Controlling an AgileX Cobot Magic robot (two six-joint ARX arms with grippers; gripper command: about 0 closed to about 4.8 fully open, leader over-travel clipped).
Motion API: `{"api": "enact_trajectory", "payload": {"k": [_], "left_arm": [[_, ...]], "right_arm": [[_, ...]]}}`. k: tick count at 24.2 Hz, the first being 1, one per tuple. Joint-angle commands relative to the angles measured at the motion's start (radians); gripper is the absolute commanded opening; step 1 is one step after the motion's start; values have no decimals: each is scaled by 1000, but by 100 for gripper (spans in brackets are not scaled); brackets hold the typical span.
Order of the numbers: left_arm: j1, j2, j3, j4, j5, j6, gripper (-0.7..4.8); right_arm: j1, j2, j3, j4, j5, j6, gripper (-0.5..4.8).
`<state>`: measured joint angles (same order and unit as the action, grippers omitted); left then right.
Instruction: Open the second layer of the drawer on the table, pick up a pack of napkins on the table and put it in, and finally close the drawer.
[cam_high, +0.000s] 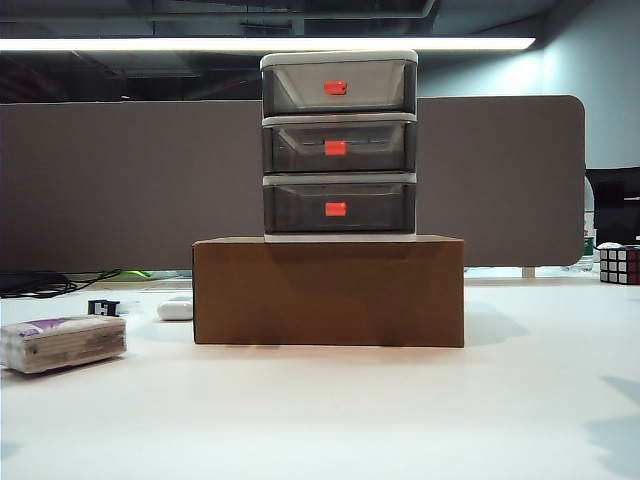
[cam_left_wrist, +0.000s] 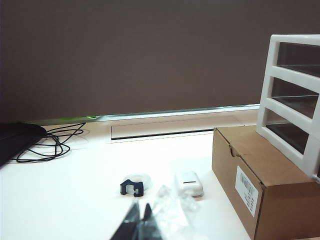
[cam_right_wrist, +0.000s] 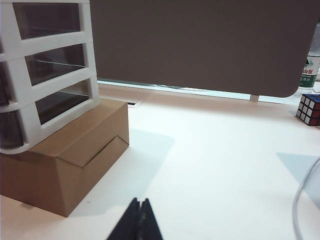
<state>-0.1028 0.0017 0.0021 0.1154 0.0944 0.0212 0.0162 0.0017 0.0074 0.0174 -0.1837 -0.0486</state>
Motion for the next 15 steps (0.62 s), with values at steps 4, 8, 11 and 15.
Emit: {"api": "enact_trajectory", "payload": {"k": [4, 8, 11, 15], "left_arm": [[1, 0, 5, 13, 3, -6, -5], [1, 0, 5, 13, 3, -6, -5], [0, 0, 5, 14, 17, -48, -5], [-21, 1, 6, 13, 278, -246, -5]], "right_arm": [[0, -2, -3, 17, 3, 2, -5], [0, -2, -3, 17, 2, 2, -5], [1, -2, -3, 18, 0, 8, -4], [7, -2, -3, 85, -169, 206, -5]]}}
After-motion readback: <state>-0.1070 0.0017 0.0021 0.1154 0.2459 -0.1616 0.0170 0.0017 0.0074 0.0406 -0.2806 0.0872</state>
